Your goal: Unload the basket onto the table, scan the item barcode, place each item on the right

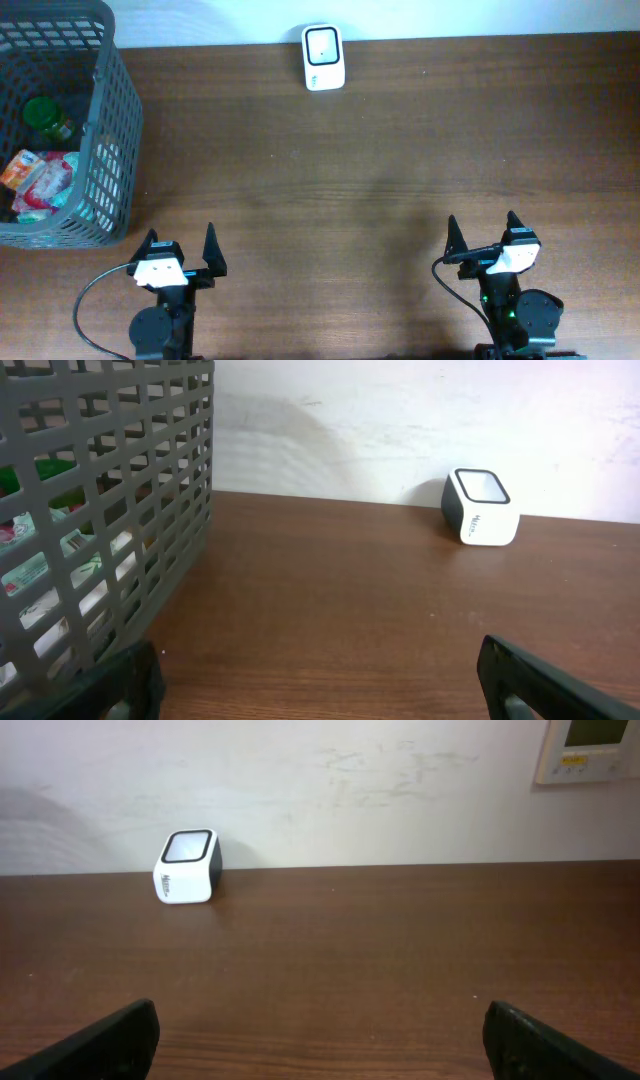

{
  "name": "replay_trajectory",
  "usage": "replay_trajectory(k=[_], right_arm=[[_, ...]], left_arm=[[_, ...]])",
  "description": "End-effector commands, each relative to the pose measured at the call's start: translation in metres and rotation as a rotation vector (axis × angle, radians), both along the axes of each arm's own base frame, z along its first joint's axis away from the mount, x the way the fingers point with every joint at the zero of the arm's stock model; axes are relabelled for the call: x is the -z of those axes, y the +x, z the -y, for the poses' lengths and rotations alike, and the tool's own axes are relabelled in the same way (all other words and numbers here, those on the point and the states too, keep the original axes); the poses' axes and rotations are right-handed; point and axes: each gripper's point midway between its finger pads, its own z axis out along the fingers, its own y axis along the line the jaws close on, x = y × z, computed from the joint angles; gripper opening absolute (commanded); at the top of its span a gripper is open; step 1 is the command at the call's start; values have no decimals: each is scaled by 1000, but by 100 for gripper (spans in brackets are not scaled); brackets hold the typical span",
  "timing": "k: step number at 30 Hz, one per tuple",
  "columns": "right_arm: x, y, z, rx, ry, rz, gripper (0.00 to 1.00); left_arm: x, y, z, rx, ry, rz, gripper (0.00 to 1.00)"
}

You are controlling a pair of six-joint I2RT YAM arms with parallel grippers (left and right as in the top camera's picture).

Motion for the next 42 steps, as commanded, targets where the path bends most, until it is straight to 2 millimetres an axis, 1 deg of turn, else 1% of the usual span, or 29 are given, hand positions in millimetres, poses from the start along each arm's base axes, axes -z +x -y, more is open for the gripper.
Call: replay_trajectory(k=[1, 37, 38, 40, 41, 42], right_arm=[[3, 0, -1, -3, 8, -5, 99], [3, 0, -1, -3, 8, -5, 99], [3, 0, -1, -3, 8, -5, 99], [3, 0, -1, -3, 8, -5, 99], [3, 0, -1, -3, 8, -5, 99], [3, 0, -1, -3, 8, -5, 99]], left_arm=[[2, 0, -1, -8, -12, -2, 99], [2, 0, -1, -8, -12, -2, 99], [0, 0, -1, -8, -12, 6, 99], [-11, 1, 15, 85, -35, 49, 99], [-37, -1, 31, 177, -25, 155, 99], [-67, -7, 37, 215, -5, 279, 99]])
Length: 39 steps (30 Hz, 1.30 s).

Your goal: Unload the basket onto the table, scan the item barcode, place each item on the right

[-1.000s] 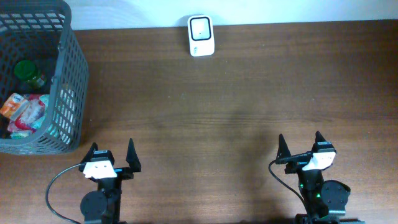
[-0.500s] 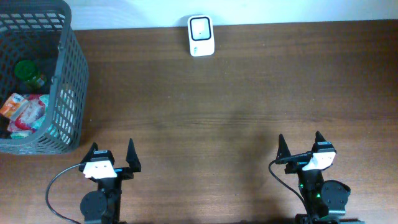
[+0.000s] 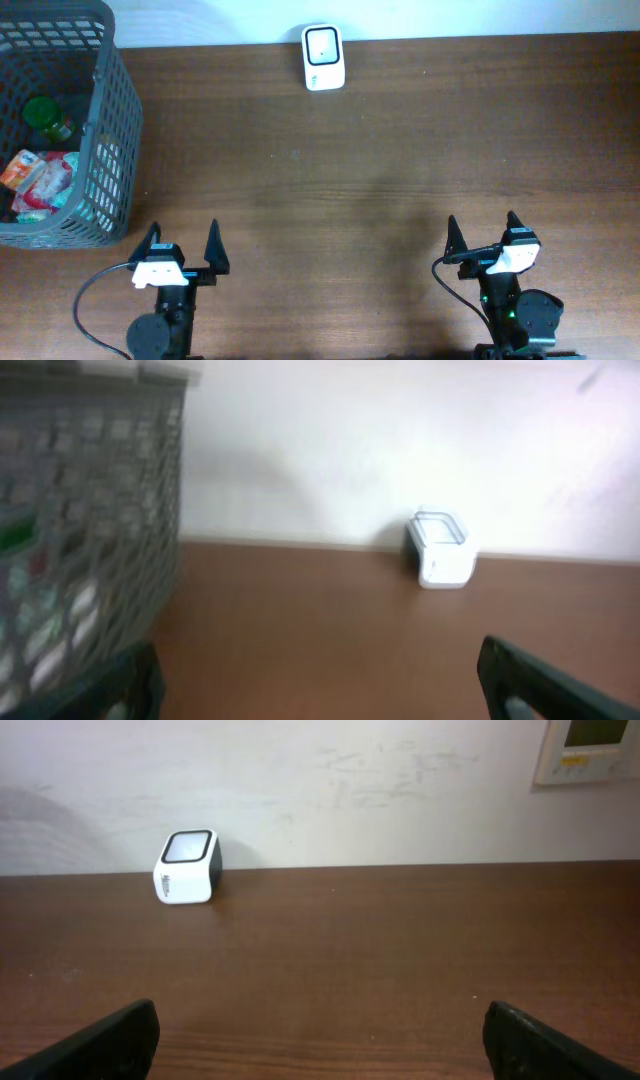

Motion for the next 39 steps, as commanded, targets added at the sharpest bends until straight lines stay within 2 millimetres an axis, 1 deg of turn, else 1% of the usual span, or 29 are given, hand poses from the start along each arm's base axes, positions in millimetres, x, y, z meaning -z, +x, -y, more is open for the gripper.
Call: replay_trajectory(k=[1, 2, 3, 5, 6, 8, 10, 12, 13, 15, 18, 19, 21, 22, 23, 24, 26, 27, 28, 29, 30, 31, 32, 33, 35, 36, 37, 38, 39], right_arm=[[3, 0, -1, -4, 8, -5, 99], [3, 0, -1, -4, 8, -5, 99], [3, 0, -1, -4, 8, -5, 99], [3, 0, -1, -4, 8, -5, 99], [3, 0, -1, -4, 8, -5, 99], [3, 0, -1, -4, 8, -5, 99], [3, 0, -1, -4, 8, -5, 99], [3, 0, -1, -4, 8, -5, 99], [3, 0, -1, -4, 8, -5, 99], [3, 0, -1, -4, 8, -5, 99], [3, 0, -1, -4, 8, -5, 99], [3, 0, -1, -4, 8, -5, 99], [3, 0, -1, -4, 8, -5, 99], [3, 0, -1, -4, 8, -5, 99], [3, 0, -1, -4, 8, -5, 99], [3, 0, -1, -4, 8, -5, 99], [3, 0, -1, -4, 8, -5, 99], [3, 0, -1, -4, 8, -5, 99], [3, 0, -1, -4, 8, -5, 99], [3, 0, -1, -4, 8, -5, 99], [3, 0, -1, -4, 8, -5, 99], [3, 0, -1, -4, 8, -5, 99], [3, 0, -1, -4, 8, -5, 99], [3, 0, -1, -4, 8, -5, 99], [3, 0, -1, -4, 8, -5, 99], [3, 0, -1, -3, 8, -5, 99], [3, 0, -1, -3, 8, -5, 99], [3, 0, -1, -4, 8, -5, 99], [3, 0, -1, -4, 8, -5, 99]], left_arm=[[-83, -24, 39, 224, 52, 353, 99], [-123, -51, 53, 305, 72, 546, 99], [-158, -79, 54, 339, 18, 712, 99], [-194, -108, 55, 357, 18, 841, 99], [-216, -118, 49, 323, 7, 880, 99], [-248, -123, 36, 245, -30, 897, 99], [-274, -117, 35, 208, 33, 883, 99], [-294, -103, 34, 202, 26, 855, 99], [-300, -83, 42, 249, 46, 768, 99], [-295, -38, 69, 378, 191, 527, 99], [-314, 15, 76, 436, 238, 391, 99], [-314, 34, 77, 450, 240, 326, 99], [-304, 61, 75, 456, 206, 211, 99], [-291, 77, 74, 467, 199, 118, 99], [-278, 87, 74, 471, 247, 61, 99], [-269, 95, 73, 478, 267, -1, 99], [-262, 108, 70, 488, 268, -168, 99], [-254, 119, 63, 468, 241, -314, 99], [-248, 123, 65, 490, 217, -383, 99], [-236, 135, 61, 474, 209, -434, 99], [-232, 148, 44, 368, 231, -449, 99], [-231, 159, 10, 156, 183, -477, 99], [-232, 163, -22, -30, 127, -488, 99], [-235, 162, -54, -165, 75, -485, 99], [-240, 153, -103, -290, -22, -476, 99], [-243, 145, -134, -268, -105, -462, 99], [-242, 142, -144, -224, -148, -461, 99], [-228, 137, -173, -230, -212, -486, 99], [-219, 137, -190, -264, -227, -504, 99]])
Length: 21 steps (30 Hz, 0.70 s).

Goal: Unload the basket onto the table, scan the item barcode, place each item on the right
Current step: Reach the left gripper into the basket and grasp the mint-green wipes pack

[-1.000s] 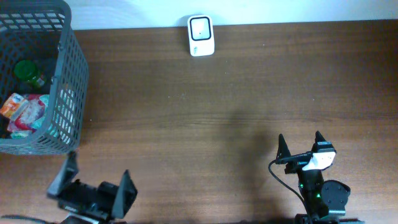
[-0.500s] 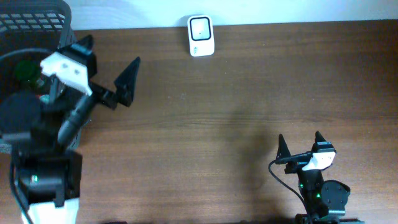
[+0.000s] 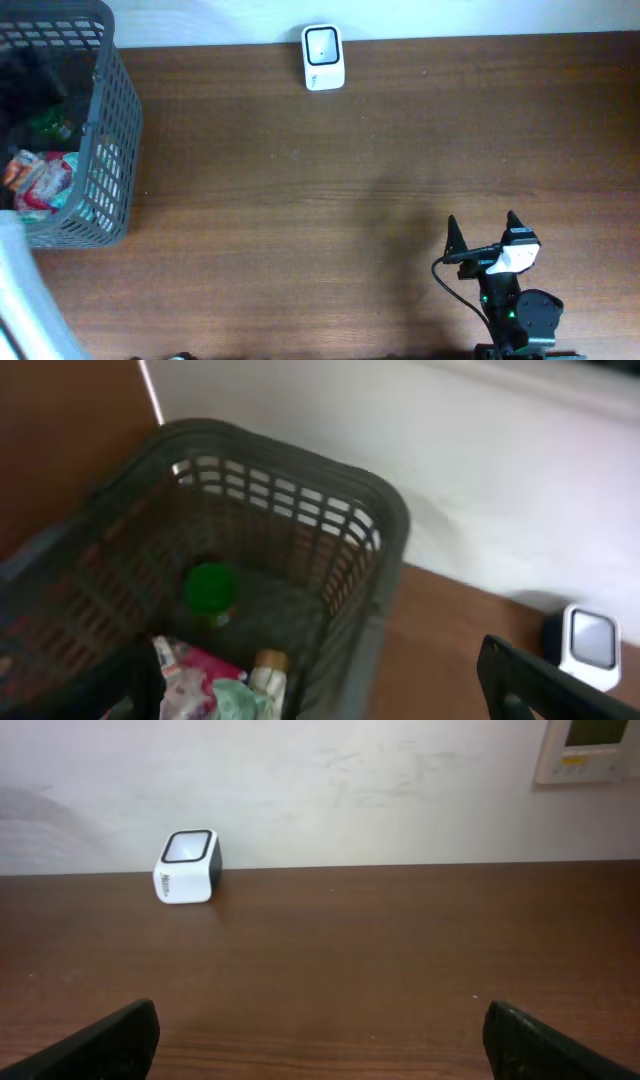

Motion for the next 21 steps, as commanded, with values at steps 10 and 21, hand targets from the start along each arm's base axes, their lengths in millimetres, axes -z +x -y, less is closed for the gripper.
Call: replay_trajectory(k=[10, 21], right_arm=[[3, 0, -1, -3, 8, -5, 99], [3, 0, -1, -3, 8, -5, 99]], left_arm=[[207, 15, -118, -211, -157, -536, 99], [290, 15, -72, -51, -204, -830, 72]])
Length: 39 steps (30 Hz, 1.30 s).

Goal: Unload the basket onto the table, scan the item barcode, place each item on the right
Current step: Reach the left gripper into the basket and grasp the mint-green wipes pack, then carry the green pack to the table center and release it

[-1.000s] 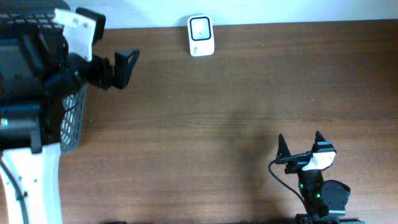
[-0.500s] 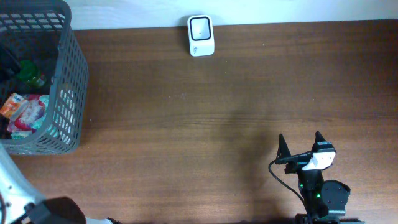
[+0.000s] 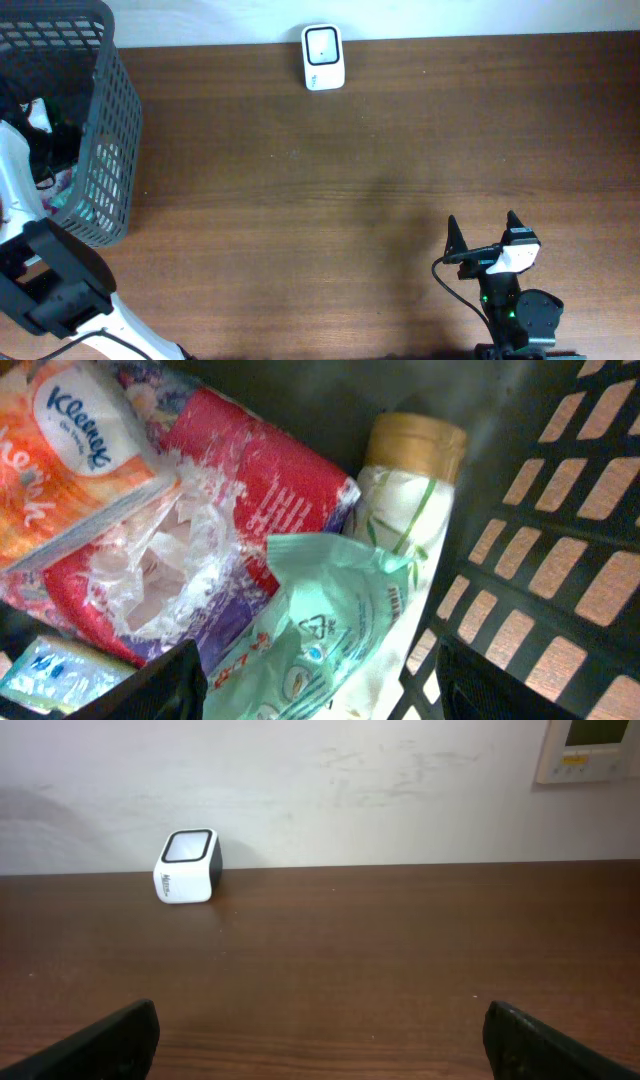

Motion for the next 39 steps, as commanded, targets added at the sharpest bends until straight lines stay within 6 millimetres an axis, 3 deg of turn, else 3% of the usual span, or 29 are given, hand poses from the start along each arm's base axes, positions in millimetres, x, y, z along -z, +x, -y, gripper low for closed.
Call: replay_trajectory(k=[1, 3, 4, 7, 8, 10, 12, 14, 16, 17, 18, 19, 21, 23, 24, 26, 28, 29, 32, 33, 34, 35, 37, 39], right_arm=[[3, 0, -1, -3, 8, -5, 99], [3, 0, -1, -3, 8, -5, 99], [3, 0, -1, -3, 8, -5, 99], [3, 0, -1, -3, 8, -5, 99], [3, 0, -1, -3, 8, -5, 99], [3, 0, -1, -3, 8, -5, 99], [3, 0, -1, -3, 8, -5, 99], [3, 0, -1, -3, 8, -5, 99], [3, 0, -1, -3, 8, -5, 99], [3, 0, -1, -3, 8, -5, 99], [3, 0, -1, -3, 8, -5, 99], [3, 0, -1, -3, 8, -5, 99], [3, 0, -1, -3, 8, -5, 99], [3, 0, -1, -3, 8, -5, 99], [3, 0, -1, -3, 8, -5, 99], [3, 0, -1, -3, 8, -5, 99], [3, 0, -1, -3, 8, -5, 99], [3, 0, -1, -3, 8, -5, 99], [3, 0, -1, -3, 8, -5, 99], [3, 0, -1, -3, 8, -5, 99], [3, 0, -1, -3, 8, -5, 99], [3, 0, -1, -3, 8, -5, 99], [3, 0, -1, -3, 8, -5, 99], [3, 0, -1, -3, 8, -5, 99]], left_arm=[[12, -8, -1, 9, -6, -59, 73], [24, -11, 1, 9, -27, -94, 79], [39, -14, 3, 10, -52, -136, 78], [54, -18, 5, 10, -78, -179, 63], [54, -18, 5, 10, -78, -179, 52], [52, -20, 8, 7, -90, -181, 0], [38, -12, 15, 7, -134, -142, 0], [-1, 1, 20, 19, -168, -60, 0], [-60, 14, 19, -33, -171, 64, 0], [-104, 19, 18, -83, -167, 168, 0], [-135, 22, 21, -109, -170, 251, 0], [-185, 25, 31, -104, -187, 396, 0], [-256, 24, 61, 10, -228, 621, 0], [-319, 7, 103, 36, -391, 806, 0], [-325, 2, 117, 4, -482, 802, 0], [-322, -2, 151, 41, -587, 747, 0], [-318, 7, 194, 133, -627, 700, 0], [-302, 17, 238, 193, -582, 627, 0], [-268, 26, 302, 269, -452, 501, 0], [-246, 28, 330, 300, -357, 437, 0], [-235, 29, 345, 323, -317, 406, 0], [-209, 32, 381, 381, -255, 346, 0], [-177, 37, 421, 431, -218, 297, 0], [-124, 44, 458, 358, -212, 237, 0]])
